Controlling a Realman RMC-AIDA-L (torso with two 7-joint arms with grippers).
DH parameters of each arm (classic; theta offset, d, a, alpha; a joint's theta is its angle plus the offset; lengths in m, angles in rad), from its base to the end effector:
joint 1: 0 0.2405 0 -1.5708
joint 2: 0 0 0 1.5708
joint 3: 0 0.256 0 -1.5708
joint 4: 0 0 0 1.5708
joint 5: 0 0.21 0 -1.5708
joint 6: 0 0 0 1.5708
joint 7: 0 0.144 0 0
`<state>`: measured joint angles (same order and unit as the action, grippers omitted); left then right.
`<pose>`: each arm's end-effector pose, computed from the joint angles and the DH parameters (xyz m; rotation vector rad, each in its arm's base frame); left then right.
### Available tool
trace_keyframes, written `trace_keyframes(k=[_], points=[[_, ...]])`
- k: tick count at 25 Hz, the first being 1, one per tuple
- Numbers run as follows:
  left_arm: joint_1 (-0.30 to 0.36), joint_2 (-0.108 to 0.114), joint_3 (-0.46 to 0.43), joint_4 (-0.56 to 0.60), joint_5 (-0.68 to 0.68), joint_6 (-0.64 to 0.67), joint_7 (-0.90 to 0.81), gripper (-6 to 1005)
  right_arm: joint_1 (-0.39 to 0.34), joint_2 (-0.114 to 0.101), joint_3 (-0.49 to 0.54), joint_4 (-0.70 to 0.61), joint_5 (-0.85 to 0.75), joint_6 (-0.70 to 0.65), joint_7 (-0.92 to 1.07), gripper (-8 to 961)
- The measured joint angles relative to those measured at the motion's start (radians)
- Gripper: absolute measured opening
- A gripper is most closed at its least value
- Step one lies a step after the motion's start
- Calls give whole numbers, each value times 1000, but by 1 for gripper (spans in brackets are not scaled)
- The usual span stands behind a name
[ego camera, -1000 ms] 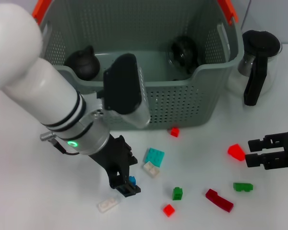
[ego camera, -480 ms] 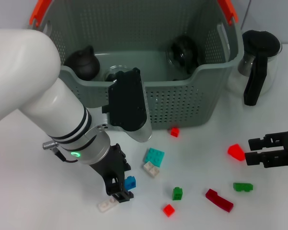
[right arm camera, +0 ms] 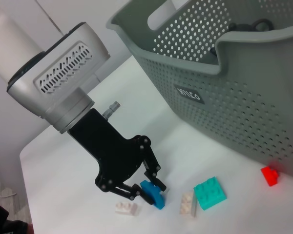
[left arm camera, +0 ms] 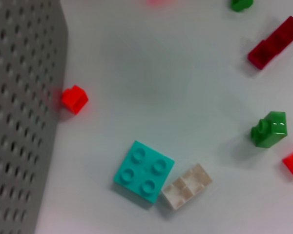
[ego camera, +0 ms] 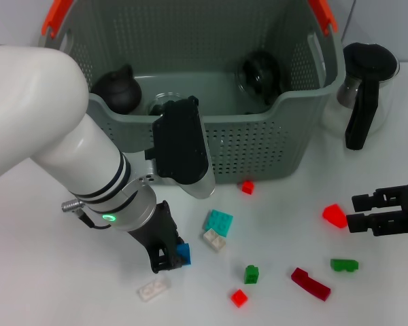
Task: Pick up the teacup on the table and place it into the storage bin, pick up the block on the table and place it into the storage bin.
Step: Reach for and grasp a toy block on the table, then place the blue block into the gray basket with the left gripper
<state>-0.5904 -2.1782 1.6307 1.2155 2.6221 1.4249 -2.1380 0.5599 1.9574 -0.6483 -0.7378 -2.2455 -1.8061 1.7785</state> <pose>-0.1761 0.3214 -0.0841 -2.9331 -0.2119 0.7116 0.2786 0.3159 0.0512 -2.8762 1.0901 0.4282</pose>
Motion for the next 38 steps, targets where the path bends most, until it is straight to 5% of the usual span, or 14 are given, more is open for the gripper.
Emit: trace_keyframes(k=[9, 15, 19, 23, 26, 31, 38], points=[[12, 0, 4, 47, -8, 6, -7, 153, -1, 0, 1, 0, 0, 1, 1, 684], [5, 1, -56, 207, -145, 173, -94, 153, -3, -2, 1, 0, 4, 1, 4, 683], [-44, 6, -217, 315, -405, 370, -181, 153, -4, -2, 2, 0, 4, 0, 13, 683], [-185, 22, -554, 279, -637, 514, -207, 153, -5, -1, 2, 0, 5, -2, 16, 683], [-250, 61, -675, 221, -634, 450, -183, 154, -3, 4, 3, 0, 6, 2, 12, 683], [-304, 149, -667, -9, -541, 74, -115, 154, 4, 6, 2, 0, 5, 2, 5, 684], [-310, 151, -661, -159, -465, -193, -90, 154, 8, 6, -5, -6, 4, 1, 4, 684]])
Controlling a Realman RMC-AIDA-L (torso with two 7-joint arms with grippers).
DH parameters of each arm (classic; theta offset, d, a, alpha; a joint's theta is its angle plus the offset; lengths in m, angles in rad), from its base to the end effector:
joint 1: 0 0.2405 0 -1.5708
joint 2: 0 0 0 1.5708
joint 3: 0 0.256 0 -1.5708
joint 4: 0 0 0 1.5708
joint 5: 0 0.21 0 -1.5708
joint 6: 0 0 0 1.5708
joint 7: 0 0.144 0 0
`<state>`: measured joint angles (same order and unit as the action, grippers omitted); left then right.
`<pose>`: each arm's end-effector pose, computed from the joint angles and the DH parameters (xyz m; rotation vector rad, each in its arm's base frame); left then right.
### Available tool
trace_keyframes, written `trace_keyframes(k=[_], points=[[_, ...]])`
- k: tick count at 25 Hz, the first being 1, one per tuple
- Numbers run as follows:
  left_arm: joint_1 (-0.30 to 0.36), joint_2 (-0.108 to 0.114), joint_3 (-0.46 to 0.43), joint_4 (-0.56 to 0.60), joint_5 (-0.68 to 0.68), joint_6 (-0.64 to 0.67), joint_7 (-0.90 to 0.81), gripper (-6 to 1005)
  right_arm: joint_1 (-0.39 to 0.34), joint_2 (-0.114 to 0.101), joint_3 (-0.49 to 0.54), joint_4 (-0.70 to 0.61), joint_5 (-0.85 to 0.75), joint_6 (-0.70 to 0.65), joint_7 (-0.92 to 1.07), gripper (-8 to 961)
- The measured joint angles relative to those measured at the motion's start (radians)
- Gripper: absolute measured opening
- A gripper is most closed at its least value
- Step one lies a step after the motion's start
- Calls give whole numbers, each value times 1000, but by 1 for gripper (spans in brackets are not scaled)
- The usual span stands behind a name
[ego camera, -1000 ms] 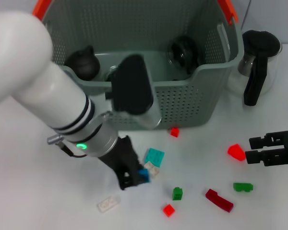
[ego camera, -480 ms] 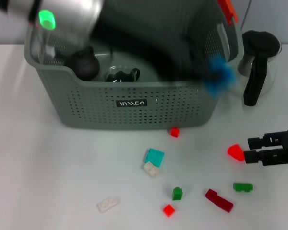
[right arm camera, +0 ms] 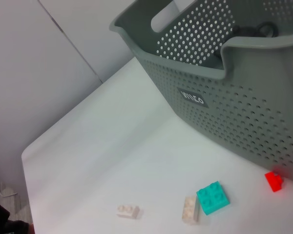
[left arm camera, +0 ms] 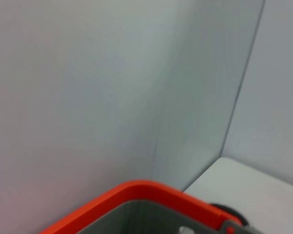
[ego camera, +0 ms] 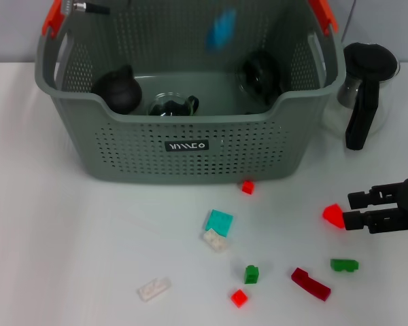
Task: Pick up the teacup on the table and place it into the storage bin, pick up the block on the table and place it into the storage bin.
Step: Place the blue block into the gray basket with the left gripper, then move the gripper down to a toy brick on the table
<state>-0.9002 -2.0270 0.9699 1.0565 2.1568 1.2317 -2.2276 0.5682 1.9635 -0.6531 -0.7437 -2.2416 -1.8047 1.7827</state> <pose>-0.0822 0.4556 0.0545 -2.5503 -0.6591 -0.4566 0.2742 0.3184 0.0493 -2.8840 1.0773 0.4321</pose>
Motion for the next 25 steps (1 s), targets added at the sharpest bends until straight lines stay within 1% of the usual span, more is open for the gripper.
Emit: trace_keyframes(k=[1, 6, 9, 11, 13, 15, 16, 17, 18, 19, 22, 25], points=[[1, -3, 1, 0, 11, -5, 0, 154, 0, 0, 0, 0, -1, 0, 0, 684], [-1, -9, 8, 14, 53, -8, -11, 361, 1, 0, -2, -1, -3, 0, -8, 683], [9, -15, 6, 76, 34, 53, -14, 481, 1, 0, -1, 0, -3, 1, -13, 683], [30, -25, 5, 171, -16, 182, 6, 561, 3, 0, 0, 0, -3, 1, -14, 683], [55, -40, 12, 277, -71, 359, 47, 630, 5, -2, 2, 1, -4, 1, -14, 683], [82, -68, 29, 391, -100, 551, 86, 687, 7, -3, 4, 3, -3, 2, -14, 683], [98, -83, 41, 443, -102, 619, 98, 716, 7, -3, 5, 3, -3, 3, -14, 683], [121, -99, 65, 504, -98, 688, 104, 745, 8, -3, 5, 4, -3, 3, -14, 683], [159, -117, 112, 571, -83, 742, 104, 774, 8, -2, 6, 4, -3, 4, -14, 684], [180, -121, 141, 601, -73, 754, 104, 802, 8, -2, 5, 4, -3, 5, -14, 684], [291, -133, 286, 717, -6, 764, 106, 876, 8, -1, 6, 4, -3, 13, -15, 684], [362, -146, 374, 751, 74, 754, 107, 943, 8, 0, 5, 4, -3, 15, -15, 684]])
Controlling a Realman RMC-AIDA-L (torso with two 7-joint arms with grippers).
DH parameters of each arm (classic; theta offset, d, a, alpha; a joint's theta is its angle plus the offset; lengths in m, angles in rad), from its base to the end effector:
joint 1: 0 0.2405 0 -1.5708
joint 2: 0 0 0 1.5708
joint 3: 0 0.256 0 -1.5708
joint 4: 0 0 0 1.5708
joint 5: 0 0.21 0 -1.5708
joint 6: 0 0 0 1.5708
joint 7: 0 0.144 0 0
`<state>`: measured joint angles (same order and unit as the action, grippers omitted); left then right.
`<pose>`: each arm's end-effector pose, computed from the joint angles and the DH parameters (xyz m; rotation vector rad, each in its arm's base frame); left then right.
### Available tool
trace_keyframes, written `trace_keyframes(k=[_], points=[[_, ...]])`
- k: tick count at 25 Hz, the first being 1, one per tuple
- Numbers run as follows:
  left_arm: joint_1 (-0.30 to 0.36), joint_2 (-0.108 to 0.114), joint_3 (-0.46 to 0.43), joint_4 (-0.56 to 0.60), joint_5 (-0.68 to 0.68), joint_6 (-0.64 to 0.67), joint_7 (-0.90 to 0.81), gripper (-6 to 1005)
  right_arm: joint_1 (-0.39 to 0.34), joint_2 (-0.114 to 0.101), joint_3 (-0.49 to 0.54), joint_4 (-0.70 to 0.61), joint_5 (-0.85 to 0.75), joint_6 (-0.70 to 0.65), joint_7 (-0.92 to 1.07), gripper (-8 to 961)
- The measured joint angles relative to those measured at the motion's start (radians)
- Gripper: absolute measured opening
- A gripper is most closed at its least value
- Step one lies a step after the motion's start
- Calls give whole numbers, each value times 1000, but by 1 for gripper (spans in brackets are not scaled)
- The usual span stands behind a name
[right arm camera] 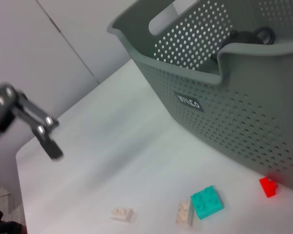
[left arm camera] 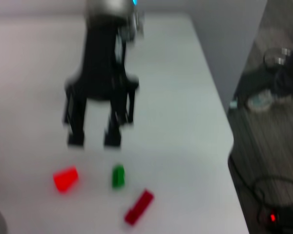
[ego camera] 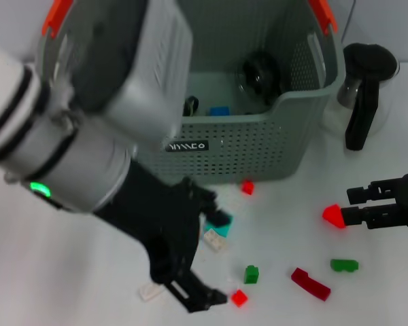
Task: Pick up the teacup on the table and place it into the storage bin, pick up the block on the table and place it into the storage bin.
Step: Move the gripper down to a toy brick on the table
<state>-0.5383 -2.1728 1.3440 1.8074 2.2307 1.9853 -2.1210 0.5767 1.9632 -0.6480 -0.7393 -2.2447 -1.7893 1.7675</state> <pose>-0.0851 0.2673 0.0185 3.1041 -0.0412 -0.1994 0.2733 0.3223 0.0492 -2.8781 1.0485 0.4290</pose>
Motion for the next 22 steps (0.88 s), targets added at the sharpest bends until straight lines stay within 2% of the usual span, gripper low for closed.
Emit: trace_keyframes(k=[1, 5, 11, 16, 22], points=[[13, -2, 22, -6, 23, -6, -3, 965, 0, 0, 0, 0, 0, 1, 0, 684], [40, -4, 114, -93, 168, -56, -39, 950, 0, -3, 0, 0, -1, 1, 0, 684], [18, -4, 209, -287, 368, -173, -145, 927, 0, -4, 1, 0, -1, 4, 1, 683], [19, -5, 299, -337, 463, -274, -207, 872, 0, -4, 1, 0, -1, 11, 1, 683], [34, -5, 393, -353, 501, -346, -253, 826, -1, -4, 1, 0, -1, 13, 2, 685]])
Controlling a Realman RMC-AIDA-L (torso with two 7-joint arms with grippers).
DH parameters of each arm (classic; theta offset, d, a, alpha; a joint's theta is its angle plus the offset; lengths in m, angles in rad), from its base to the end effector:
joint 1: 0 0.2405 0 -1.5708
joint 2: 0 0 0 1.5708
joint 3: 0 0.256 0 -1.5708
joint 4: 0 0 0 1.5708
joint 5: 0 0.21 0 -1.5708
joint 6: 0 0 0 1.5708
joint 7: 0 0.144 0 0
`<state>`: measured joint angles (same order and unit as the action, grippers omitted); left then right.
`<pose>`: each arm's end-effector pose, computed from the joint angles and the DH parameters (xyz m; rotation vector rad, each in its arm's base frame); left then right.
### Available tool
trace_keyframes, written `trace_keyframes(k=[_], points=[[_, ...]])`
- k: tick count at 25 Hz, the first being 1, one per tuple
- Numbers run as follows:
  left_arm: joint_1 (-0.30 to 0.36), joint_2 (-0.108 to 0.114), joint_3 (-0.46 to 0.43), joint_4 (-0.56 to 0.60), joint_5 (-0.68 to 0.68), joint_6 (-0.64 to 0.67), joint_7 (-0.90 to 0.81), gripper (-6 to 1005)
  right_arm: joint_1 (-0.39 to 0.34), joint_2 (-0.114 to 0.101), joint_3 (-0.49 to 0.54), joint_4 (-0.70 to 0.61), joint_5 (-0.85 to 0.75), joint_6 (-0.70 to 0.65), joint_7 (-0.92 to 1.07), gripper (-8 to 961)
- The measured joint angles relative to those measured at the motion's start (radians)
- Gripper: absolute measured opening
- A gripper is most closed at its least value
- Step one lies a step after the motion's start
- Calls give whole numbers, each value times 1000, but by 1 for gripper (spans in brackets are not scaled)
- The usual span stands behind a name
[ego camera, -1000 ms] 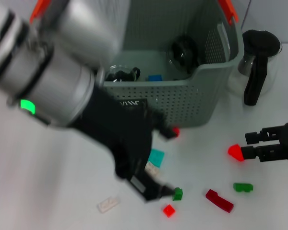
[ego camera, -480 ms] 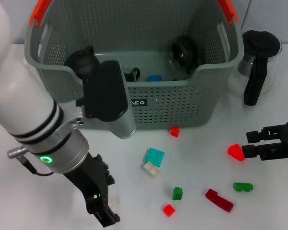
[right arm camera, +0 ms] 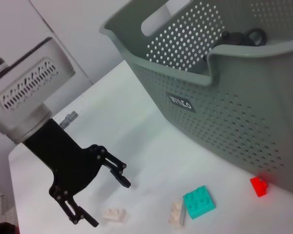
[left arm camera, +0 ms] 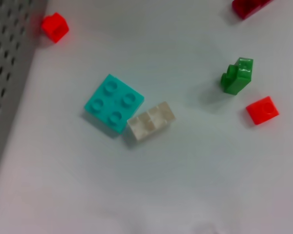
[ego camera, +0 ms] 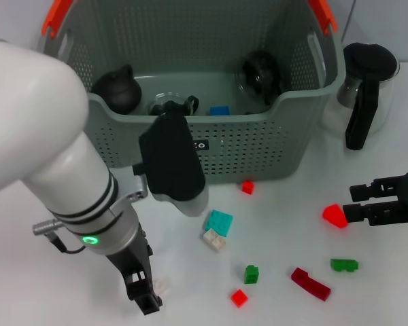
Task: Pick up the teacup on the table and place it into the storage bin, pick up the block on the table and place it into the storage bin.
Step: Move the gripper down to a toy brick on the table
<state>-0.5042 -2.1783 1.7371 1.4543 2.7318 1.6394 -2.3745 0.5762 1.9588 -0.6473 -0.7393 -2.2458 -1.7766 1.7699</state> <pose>-0.1686 0.2889 -0.0649 -2.8476 -0.3752 0.9028 0.2752 0.3242 0.0511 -2.8619 1.0501 0.4192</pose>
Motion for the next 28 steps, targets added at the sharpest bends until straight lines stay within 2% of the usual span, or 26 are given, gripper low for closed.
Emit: trace_keyframes(k=[8, 21, 25, 28], points=[[17, 0, 96, 4, 41, -50, -33, 774, -3, -2, 0, 0, 1, 6, -1, 685], [26, 0, 148, 1, 63, -71, -43, 690, -7, -1, 0, 0, 4, 14, -1, 683], [30, 0, 161, -2, 63, -74, -44, 508, -7, -1, 0, 0, 4, 14, -1, 683], [31, 0, 169, -1, 62, -77, -45, 506, -5, -1, 0, 0, 4, 14, -1, 683]])
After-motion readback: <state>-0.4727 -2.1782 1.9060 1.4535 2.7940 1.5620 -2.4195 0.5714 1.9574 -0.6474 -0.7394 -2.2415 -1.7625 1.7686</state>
